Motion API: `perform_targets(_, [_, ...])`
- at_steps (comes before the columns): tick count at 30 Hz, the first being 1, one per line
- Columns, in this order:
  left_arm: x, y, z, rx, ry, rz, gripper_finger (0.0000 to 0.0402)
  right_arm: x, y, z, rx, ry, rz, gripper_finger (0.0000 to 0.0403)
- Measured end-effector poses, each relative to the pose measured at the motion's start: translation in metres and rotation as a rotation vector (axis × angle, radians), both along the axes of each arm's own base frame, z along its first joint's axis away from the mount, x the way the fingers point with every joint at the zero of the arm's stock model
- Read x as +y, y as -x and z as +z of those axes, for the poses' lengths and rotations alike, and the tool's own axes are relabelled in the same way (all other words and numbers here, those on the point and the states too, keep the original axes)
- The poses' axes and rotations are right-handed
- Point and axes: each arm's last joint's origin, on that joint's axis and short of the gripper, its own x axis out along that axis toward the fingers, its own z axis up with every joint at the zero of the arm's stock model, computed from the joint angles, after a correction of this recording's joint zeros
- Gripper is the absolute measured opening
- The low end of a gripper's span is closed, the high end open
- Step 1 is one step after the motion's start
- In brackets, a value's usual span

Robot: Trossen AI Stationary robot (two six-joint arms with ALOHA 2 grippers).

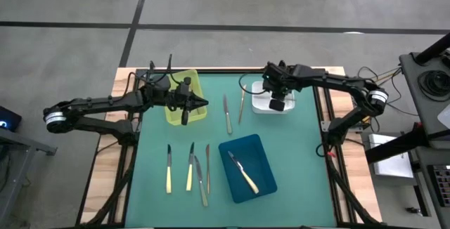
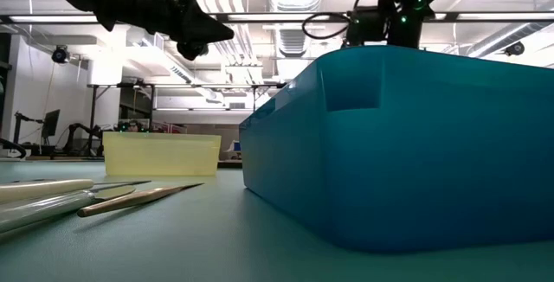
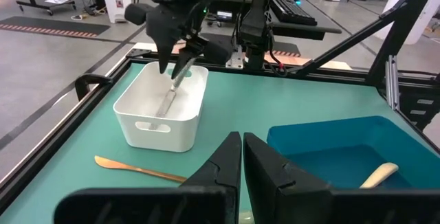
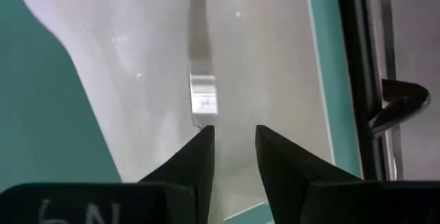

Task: Sort silverware by color (type)
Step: Put the bottom right green knife into the white bin

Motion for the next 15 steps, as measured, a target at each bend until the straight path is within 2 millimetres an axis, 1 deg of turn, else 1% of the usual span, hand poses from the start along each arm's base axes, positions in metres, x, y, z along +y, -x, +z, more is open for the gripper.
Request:
perform_targets(10, [0.000,0.000,0.000,0.000,0.006,0.002,0.0000,-0.003,-0.005,0.015,-0.072,0.010,-0.079,0.0101])
perform_targets(15, [0.000,0.000,0.000,0.000,0.010,0.003,0.0000,-0.003,-0.006,0.018,-0.096,-0.011,-0.143,0.0094])
